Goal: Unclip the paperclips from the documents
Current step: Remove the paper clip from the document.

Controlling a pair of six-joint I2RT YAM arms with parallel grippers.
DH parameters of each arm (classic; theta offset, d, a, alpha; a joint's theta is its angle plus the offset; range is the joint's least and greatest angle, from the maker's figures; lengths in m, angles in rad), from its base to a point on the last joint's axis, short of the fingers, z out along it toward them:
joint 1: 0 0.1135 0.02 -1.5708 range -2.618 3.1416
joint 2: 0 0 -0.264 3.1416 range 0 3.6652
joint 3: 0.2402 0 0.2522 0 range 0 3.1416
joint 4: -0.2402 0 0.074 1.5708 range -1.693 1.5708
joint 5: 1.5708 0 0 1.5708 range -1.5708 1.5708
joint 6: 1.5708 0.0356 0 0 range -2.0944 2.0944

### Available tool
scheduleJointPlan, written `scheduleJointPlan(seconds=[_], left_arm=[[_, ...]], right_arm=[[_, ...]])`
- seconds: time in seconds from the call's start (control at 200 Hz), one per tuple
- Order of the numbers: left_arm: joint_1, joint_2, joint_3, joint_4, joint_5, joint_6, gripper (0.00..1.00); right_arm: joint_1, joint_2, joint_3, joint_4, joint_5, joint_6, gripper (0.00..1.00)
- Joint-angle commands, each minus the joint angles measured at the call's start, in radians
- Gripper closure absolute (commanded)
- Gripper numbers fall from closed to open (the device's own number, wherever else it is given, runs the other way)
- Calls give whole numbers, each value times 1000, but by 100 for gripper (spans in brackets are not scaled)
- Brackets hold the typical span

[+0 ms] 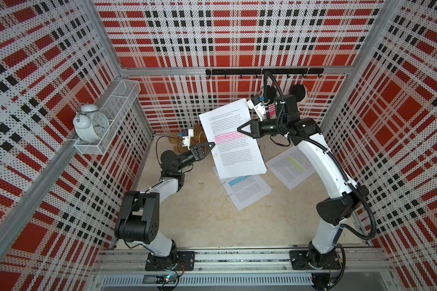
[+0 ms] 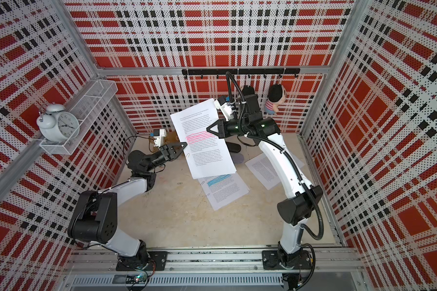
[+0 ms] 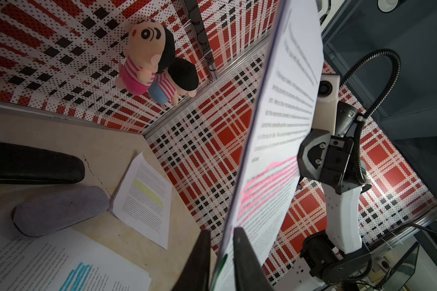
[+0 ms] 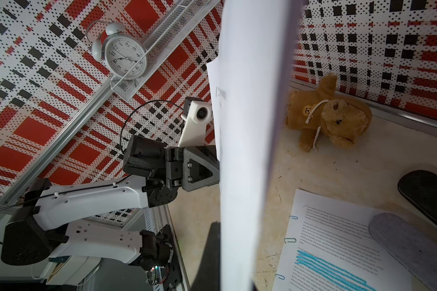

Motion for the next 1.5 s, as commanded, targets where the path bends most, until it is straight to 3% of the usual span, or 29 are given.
scheduleJointPlan(seconds=[0.0,0.175,0.301,0.491,0.546,0.701,0.777,0.827,0.892,1.498], left_arm=[[-1,-23,-21,31,25,-9,79],[3,-27,-36,32,34,-13,79],[18,-30,-42,32,33,-13,91],[34,-27,-26,32,30,-12,93],[36,-25,-19,32,31,-12,92],[35,-17,-15,34,37,-17,76],[32,-15,-15,36,41,-19,76],[32,-14,-15,37,44,-22,82],[28,-11,-15,40,47,-27,100],[95,-45,-80,44,68,-58,100]], right_arm=[[-6,-2,11,10,11,-22,100],[-13,-9,1,20,20,-20,100],[-17,-13,-3,19,19,-23,100],[-18,-17,-27,0,14,-45,100],[-17,-20,-36,-4,11,-51,100],[-18,-25,-50,-6,3,-59,100],[-17,-24,-53,-2,2,-55,100],[-18,-25,-53,4,2,-52,100],[-18,-26,-53,9,7,-52,100],[-142,-124,-221,135,19,16,100]])
